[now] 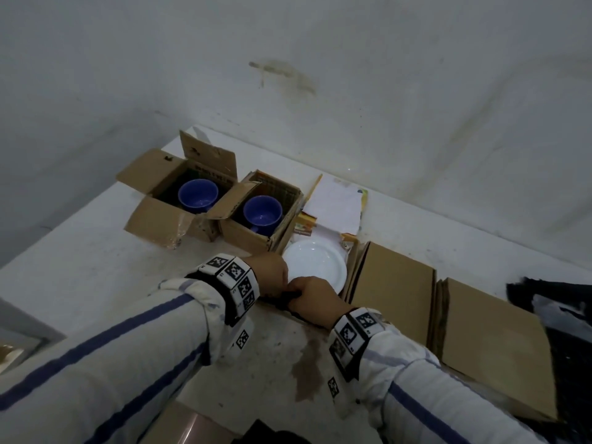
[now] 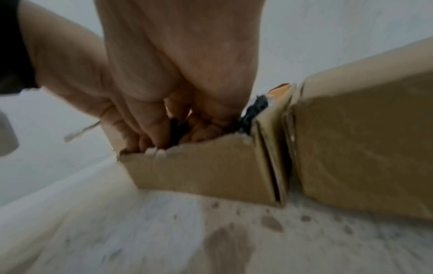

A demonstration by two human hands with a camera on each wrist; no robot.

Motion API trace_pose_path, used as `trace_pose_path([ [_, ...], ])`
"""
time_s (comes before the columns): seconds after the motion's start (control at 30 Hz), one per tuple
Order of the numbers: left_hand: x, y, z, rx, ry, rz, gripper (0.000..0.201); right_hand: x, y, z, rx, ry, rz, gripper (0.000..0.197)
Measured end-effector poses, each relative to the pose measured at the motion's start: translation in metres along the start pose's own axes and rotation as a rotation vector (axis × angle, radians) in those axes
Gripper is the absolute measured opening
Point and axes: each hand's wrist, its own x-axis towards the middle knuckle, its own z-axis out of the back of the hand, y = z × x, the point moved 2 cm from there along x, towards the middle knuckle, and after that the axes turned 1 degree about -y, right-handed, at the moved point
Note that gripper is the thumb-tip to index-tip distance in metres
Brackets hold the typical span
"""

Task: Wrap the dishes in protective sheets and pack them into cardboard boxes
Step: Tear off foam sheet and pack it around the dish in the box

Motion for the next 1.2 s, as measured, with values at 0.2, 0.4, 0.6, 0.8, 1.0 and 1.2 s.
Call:
trace_pose_path([
  [0.2,0.008,0.000,-0.008,0.085,0.001,0.066,0.031,0.001,-0.006,0.021,-0.062,0.062,-0.062,0.029],
  [0.4,0.011,-0.018,-0.009,0.069,-0.054,0.048,0.028,-0.010,-0.010,0.008,-0.183,0.198,0.010,0.028],
  [0.6,0.016,-0.094,0.036,-0.133,-0.198,-0.116,0.022,-0.047,-0.049,0.071,-0.023,-0.169,-0.084,0.034],
  [0.8,0.037,-0.214,0.041,-0.337,-0.247,-0.272,0.021,-0.128,-0.143,0.143,0.187,-0.584,-0.355,0.029],
  [1.0,0.062,-0.331,0.011,-0.448,-0.210,-0.383,0.023,-0.217,-0.247,0.175,0.144,-0.721,-0.616,0.025],
  [1.2,0.075,-0.397,-0.004,-0.425,-0.217,-0.411,0.021,-0.256,-0.315,0.159,-0.157,-0.386,-0.833,0.043],
])
